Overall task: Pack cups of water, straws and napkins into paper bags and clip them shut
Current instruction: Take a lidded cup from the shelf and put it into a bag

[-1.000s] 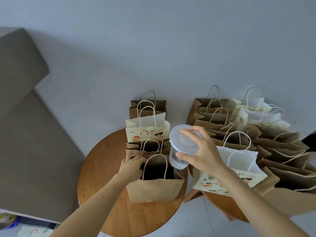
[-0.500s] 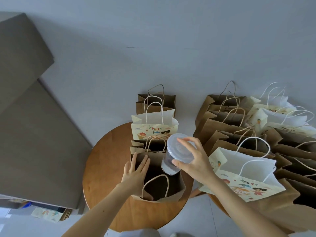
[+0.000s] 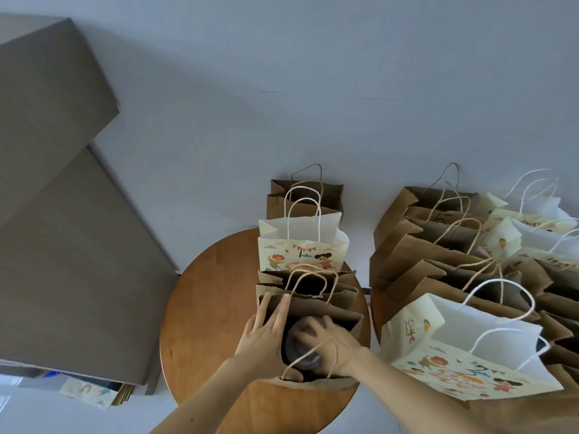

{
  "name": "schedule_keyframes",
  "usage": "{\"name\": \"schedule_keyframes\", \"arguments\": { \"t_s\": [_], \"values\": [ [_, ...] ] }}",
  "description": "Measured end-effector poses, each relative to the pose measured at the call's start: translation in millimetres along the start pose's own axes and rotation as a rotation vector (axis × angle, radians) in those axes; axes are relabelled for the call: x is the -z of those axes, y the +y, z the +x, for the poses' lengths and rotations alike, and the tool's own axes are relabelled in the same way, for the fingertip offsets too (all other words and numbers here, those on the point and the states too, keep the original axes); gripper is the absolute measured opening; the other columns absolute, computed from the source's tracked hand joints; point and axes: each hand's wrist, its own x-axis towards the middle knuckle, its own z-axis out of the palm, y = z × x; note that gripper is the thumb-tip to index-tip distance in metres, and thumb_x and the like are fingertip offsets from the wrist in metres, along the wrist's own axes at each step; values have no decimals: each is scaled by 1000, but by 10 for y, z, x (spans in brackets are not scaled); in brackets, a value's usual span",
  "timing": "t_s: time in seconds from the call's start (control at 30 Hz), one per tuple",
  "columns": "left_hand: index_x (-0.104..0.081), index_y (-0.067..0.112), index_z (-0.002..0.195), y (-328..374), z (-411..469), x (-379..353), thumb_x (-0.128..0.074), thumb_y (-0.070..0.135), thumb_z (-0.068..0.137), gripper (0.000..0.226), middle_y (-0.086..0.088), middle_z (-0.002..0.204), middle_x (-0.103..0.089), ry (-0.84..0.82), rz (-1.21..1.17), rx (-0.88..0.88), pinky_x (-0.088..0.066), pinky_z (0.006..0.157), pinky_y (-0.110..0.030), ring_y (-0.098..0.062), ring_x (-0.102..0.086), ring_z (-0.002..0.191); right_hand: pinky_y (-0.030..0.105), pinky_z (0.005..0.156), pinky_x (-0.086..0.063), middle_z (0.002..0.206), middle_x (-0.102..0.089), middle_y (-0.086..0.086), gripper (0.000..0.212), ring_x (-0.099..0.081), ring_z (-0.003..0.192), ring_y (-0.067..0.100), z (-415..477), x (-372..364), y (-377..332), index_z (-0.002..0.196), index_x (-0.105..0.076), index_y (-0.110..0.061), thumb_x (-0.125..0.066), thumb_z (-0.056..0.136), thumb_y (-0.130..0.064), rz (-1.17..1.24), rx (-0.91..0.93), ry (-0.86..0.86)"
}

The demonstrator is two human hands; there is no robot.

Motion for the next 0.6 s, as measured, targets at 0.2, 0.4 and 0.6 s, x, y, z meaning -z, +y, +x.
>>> {"name": "schedule_keyframes", "arguments": {
  "t_s": [0.2,0.4,0.6],
  "values": [
    [33,20,139,-42,38,-8,-66,66,69,130,7,152,26,-37,5,-22,0,115,-46,-19,45,125,48,105,-28,146,-20,12,58,-26,127,43,353,-63,-60,143,-18,-22,-45,94,-37,-168,-24,-127],
    [32,22,139,-119,-3,-46,-65,67,68,129,8,151,28,-48,-25,-35,-3,117,-42,-14,42,127,51,110,-20,152,-5,9,69,-13,133,45,395,-296,-35,147,-2,-30,-45,94,-29,-144,-130,-219],
    [28,22,142,-193,21,-32,-62,65,71,122,10,153,22,-25,-45,-40,-5,116,-42,-15,39,132,48,113,-11,154,-3,6,70,-5,138,40,235,-546,54,147,2,-34,-44,94,-31,-53,-285,-284]
  ]
}}
